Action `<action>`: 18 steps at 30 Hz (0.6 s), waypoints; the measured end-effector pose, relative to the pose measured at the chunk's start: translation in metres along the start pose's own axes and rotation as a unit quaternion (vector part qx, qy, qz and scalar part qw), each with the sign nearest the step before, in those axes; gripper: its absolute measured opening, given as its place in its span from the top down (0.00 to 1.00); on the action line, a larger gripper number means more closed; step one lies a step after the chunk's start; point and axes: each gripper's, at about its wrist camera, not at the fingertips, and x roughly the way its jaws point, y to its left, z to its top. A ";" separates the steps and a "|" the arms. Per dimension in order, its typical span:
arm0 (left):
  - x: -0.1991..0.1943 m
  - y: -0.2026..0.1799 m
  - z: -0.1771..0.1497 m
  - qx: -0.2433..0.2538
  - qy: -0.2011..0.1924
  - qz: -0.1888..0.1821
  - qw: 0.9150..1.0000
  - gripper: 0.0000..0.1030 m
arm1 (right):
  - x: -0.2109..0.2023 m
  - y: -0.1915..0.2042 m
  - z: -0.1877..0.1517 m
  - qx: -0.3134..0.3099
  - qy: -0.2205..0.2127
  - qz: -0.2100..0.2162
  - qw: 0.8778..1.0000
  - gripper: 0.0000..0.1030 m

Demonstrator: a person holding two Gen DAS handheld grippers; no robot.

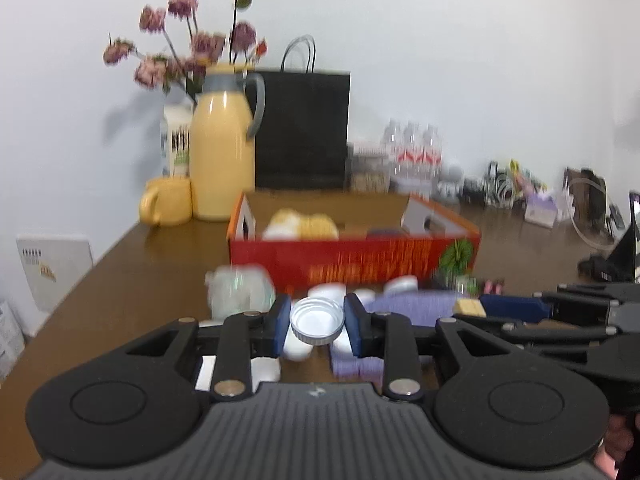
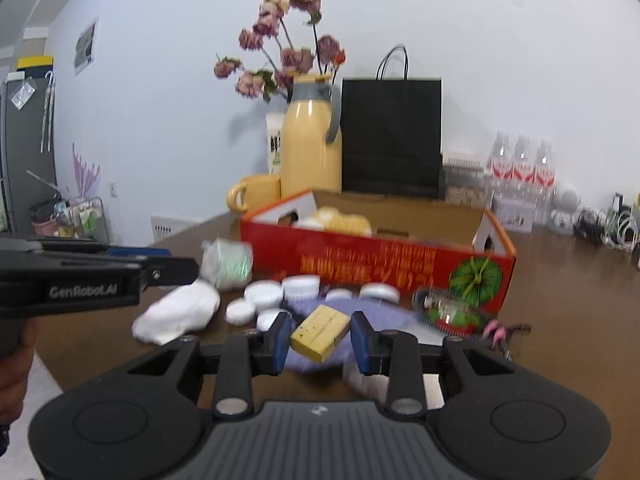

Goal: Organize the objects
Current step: 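Lower the white cap into the box with the left tool while the right tool releases the block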

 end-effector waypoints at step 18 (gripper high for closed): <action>0.101 -0.012 0.086 -0.048 -0.054 0.032 0.997 0.71 | 0.092 -0.070 0.102 -0.013 -0.058 -0.052 0.997 0.70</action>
